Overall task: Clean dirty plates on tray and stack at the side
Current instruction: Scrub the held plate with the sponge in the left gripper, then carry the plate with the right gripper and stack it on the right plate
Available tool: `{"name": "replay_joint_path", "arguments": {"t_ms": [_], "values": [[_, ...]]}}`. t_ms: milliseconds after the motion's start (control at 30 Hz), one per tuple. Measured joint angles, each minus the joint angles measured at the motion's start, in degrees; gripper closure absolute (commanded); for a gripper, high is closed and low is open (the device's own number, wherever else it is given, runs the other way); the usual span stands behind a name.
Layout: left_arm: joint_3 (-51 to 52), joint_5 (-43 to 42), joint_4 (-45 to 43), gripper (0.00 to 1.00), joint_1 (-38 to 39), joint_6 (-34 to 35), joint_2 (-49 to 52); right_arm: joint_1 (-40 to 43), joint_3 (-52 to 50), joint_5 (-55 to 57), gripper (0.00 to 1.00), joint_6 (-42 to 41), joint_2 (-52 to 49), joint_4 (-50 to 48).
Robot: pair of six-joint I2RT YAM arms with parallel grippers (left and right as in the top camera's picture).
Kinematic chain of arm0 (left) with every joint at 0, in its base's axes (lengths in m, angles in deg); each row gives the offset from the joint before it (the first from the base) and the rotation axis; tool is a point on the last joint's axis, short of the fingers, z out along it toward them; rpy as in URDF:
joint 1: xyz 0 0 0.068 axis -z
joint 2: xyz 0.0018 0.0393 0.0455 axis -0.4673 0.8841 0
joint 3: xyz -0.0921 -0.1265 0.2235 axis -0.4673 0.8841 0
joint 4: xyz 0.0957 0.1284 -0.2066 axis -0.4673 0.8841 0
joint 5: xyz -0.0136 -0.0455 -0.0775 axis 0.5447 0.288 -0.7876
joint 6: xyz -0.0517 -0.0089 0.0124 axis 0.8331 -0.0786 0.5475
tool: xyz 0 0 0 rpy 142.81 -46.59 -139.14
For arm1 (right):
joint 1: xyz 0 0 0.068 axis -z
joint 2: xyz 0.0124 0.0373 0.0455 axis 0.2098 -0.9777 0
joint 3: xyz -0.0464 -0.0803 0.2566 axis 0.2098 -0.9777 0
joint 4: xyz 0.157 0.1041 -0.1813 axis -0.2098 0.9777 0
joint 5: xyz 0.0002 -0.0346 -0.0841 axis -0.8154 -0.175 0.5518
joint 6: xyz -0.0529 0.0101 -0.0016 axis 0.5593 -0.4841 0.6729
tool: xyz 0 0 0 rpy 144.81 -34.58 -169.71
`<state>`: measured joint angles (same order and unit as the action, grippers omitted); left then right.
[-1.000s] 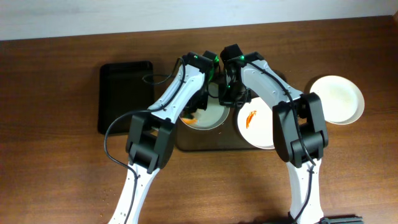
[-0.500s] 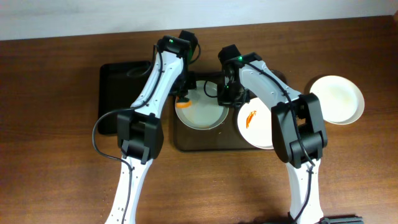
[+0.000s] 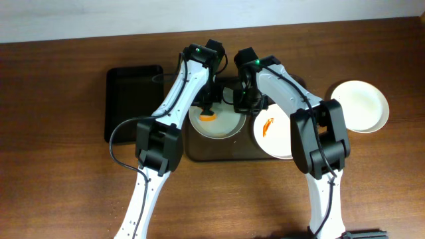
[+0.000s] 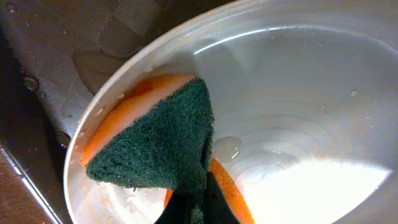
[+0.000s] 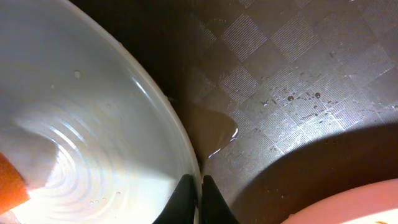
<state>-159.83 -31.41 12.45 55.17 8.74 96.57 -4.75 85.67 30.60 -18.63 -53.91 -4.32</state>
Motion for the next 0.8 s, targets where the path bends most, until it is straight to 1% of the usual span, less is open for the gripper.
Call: {"name": "replay_joint_path", "arguments": {"t_ms": [100,167,233,367,433,500,600,633,667,700,733,800], "values": [[-0.7,0.1,0.2,1.00,0.1,-2.5,0.2,0.0,0.0,0.0,0.96,0.0,0.0,0.0],[-5.0,0.2,3.6,1.00,0.1,-3.7,1.5,0.0,0.0,0.0,0.96,0.0,0.0,0.0],[-8.9,0.0,5.0,1.00,0.1,-4.4,1.6,0.0,0.0,0.0,0.96,0.0,0.0,0.0],[-9.2,0.0,5.0,1.00,0.2,-4.5,1.7,0.0,0.0,0.0,0.96,0.0,0.0,0.0],[-9.3,-1.5,4.7,1.00,0.2,-4.5,2.4,0.0,0.0,0.0,0.96,0.0,0.0,0.0],[-9.5,-4.7,3.7,1.00,0.2,-4.5,5.5,0.0,0.0,0.0,0.96,0.0,0.0,-0.1],[-10.3,-4.6,4.9,1.00,0.1,-4.5,6.0,0.0,0.0,0.1,0.96,0.0,0.0,-0.1],[-10.3,-3.5,5.2,1.00,0.1,-4.5,6.0,0.0,0.0,0.1,0.96,0.0,0.0,-0.1],[-10.4,-0.2,6.5,1.00,0.5,-4.5,6.0,0.0,0.0,0.1,0.96,0.0,0.0,-0.1],[-10.6,4.8,8.3,1.00,1.0,-4.5,6.0,0.0,0.0,0.1,0.96,0.0,0.0,0.0],[-10.6,12.2,10.3,1.00,1.4,-4.2,6.3,0.0,0.0,0.1,0.96,0.0,0.0,-0.1],[-10.6,19.9,10.8,1.00,1.9,-3.7,6.8,-0.1,0.0,-0.8,0.96,0.0,0.0,-1.1]]}}
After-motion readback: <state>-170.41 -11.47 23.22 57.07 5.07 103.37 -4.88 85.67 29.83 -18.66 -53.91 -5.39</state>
